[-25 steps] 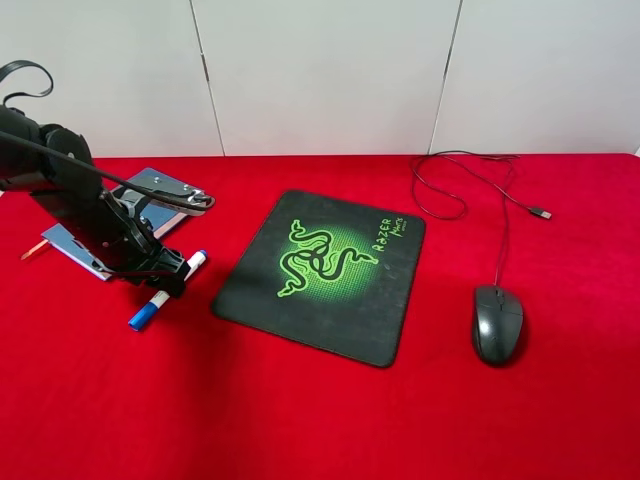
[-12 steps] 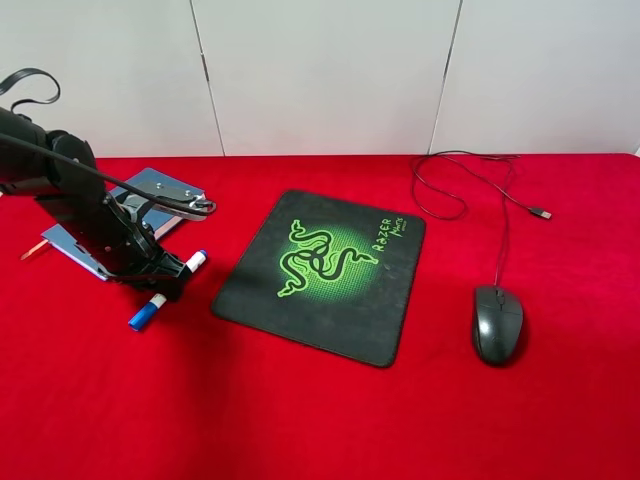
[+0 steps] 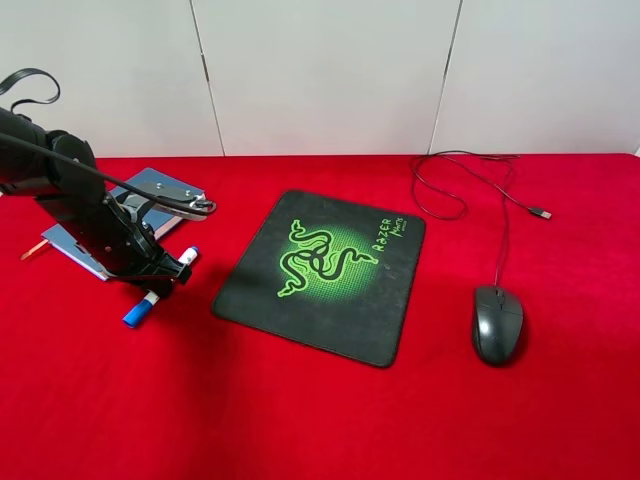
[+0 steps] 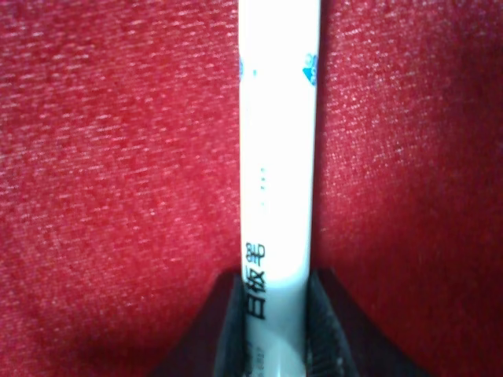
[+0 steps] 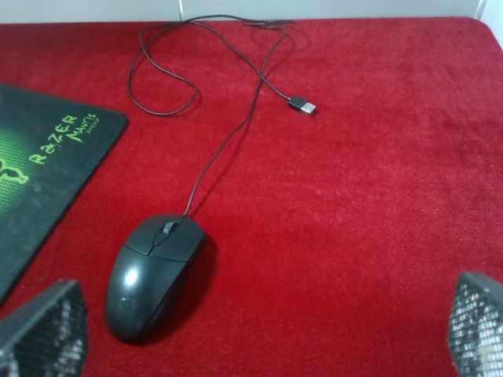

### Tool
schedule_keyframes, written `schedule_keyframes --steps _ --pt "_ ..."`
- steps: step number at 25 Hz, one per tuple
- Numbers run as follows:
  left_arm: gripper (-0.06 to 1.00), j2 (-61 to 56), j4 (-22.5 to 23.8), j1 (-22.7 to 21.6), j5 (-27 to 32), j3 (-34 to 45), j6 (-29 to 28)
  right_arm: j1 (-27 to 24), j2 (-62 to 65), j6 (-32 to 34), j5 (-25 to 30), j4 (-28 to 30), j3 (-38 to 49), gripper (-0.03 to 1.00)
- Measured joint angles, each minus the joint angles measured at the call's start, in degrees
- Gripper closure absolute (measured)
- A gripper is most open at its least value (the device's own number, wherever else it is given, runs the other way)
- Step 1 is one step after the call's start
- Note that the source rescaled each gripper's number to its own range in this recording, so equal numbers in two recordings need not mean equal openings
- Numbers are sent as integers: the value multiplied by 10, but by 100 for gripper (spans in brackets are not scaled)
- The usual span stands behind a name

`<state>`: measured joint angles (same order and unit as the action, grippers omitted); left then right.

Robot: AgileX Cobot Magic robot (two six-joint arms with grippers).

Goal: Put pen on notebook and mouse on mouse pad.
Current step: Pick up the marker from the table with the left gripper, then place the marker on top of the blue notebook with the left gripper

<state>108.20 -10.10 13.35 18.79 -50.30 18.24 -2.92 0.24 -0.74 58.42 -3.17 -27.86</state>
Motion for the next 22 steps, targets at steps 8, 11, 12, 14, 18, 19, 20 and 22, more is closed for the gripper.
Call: schedule_keyframes --steps 8,11,12,14,18,19,20,22 --pt "94 0 0 0 67 -34 -1 0 0 0 0 -1 0 -3" --pt "94 0 1 0 125 -69 -1 0 0 0 0 -1 0 -3" --pt "94 0 1 0 147 -80 -1 0 0 0 0 -1 0 -3" --pt "94 0 6 0 193 -105 -1 0 0 0 0 -1 0 -3" --pt "94 0 33 0 288 -153 -1 0 0 0 0 -1 0 -3" --pt "94 0 40 0 309 -162 -1 0 0 0 0 -1 0 -3" --pt "94 -3 44 0 324 -171 -1 0 0 0 0 -1 0 -3" --pt "94 -14 48 0 342 -182 -1 0 0 0 0 -1 0 -3"
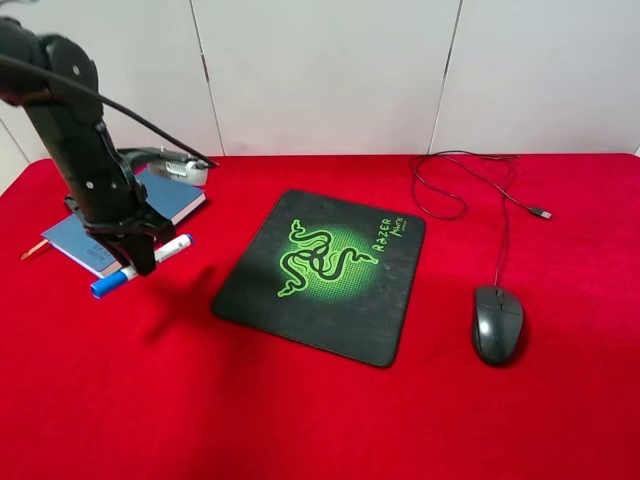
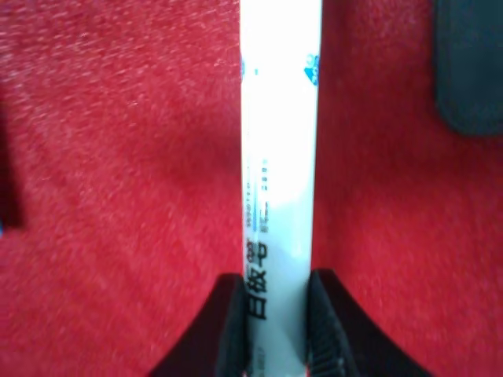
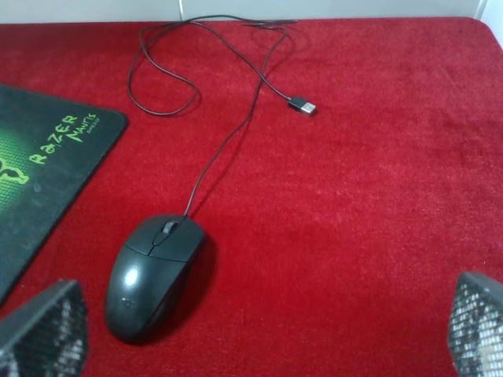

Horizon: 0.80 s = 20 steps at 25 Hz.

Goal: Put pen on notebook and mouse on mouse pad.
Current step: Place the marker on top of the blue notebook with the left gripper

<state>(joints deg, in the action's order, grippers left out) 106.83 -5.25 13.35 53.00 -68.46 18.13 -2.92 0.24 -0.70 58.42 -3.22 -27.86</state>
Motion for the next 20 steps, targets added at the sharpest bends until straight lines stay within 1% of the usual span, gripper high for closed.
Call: schedule_keyframes --steps 3,13,16,20 --pt "94 -30 13 0 12 -4 0 0 0 0 0 0 0 -3" --pt "94 -136 89 0 62 -4 0 0 0 0 0 0 0 -3" --pt "94 -149 99 0 73 -4 2 0 0 0 0 0 0 -3" --pt "94 -151 95 -11 74 -4 17 0 0 0 0 0 0 -3"
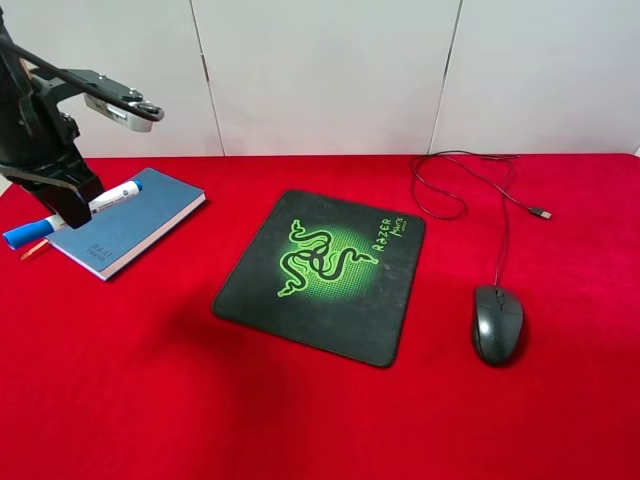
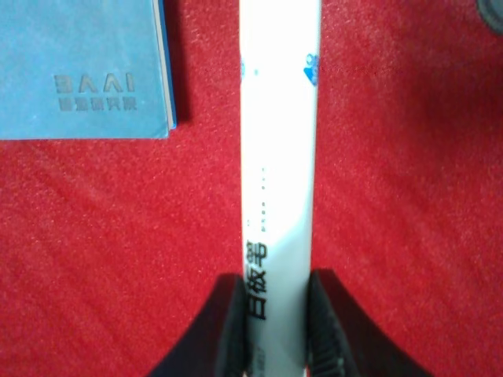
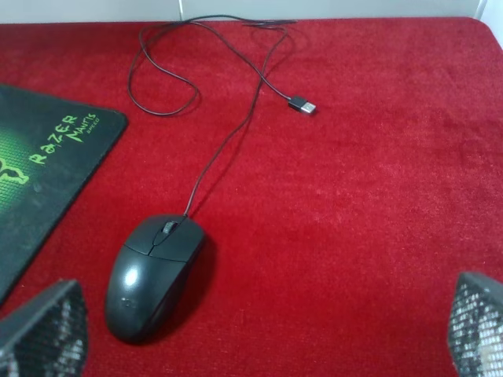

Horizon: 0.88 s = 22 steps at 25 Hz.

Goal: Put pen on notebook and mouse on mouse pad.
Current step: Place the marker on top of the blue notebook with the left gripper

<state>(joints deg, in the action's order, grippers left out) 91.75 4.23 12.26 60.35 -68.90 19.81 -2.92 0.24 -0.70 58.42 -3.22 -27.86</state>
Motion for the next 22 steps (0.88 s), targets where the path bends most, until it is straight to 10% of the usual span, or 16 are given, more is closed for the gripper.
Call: schedule_keyframes --steps 22 --pt "94 126 -54 -138 -138 -66 90 0 0 0 0 0 0 -3"
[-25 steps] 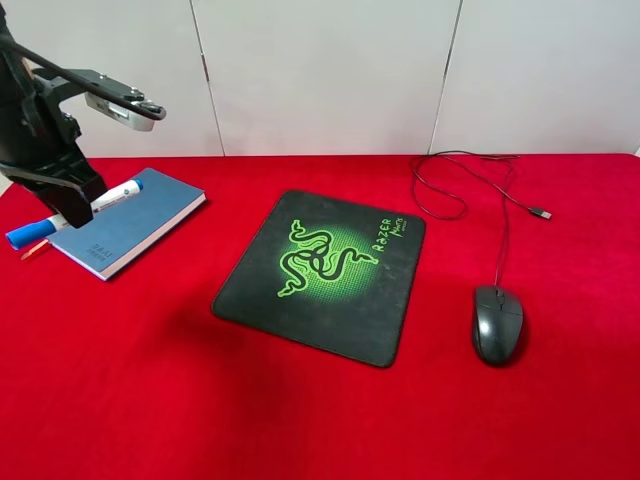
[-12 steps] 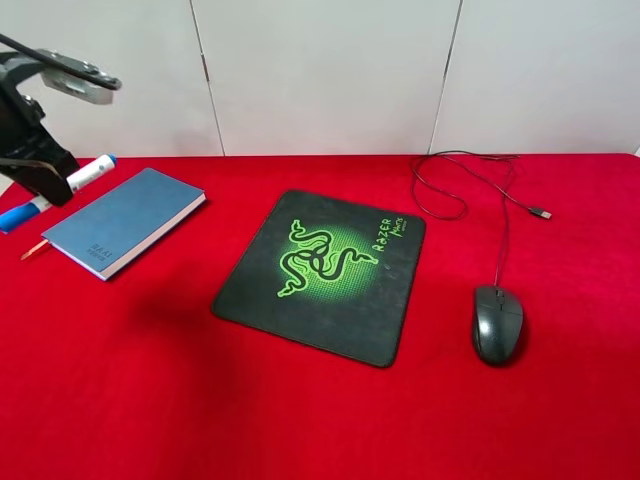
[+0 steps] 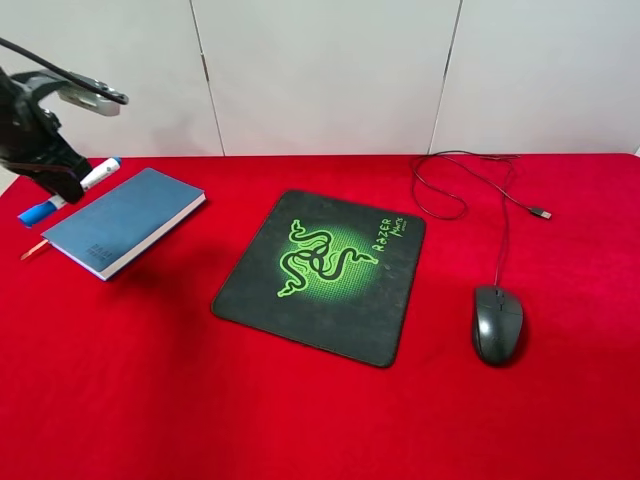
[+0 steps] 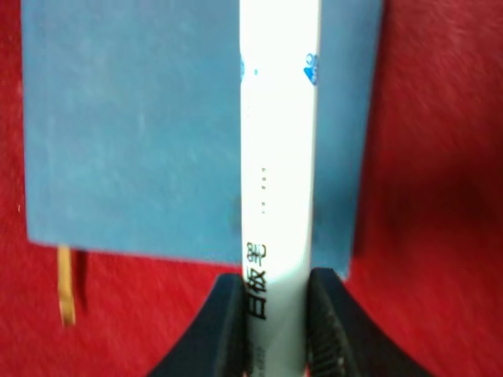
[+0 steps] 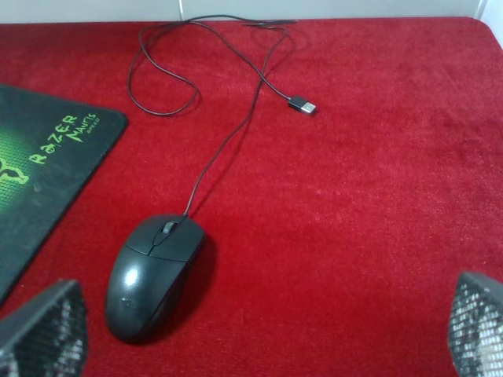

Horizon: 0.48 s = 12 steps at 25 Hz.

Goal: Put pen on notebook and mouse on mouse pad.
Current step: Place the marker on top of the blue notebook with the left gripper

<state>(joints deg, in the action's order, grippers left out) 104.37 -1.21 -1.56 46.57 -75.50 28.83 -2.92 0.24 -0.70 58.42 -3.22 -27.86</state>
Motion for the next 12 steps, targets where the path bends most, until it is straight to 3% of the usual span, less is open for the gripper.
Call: schedule_keyframes --steps 12 --pt "94 149 2 -7 -39 -110 11 0 0 0 0 0 0 -3"
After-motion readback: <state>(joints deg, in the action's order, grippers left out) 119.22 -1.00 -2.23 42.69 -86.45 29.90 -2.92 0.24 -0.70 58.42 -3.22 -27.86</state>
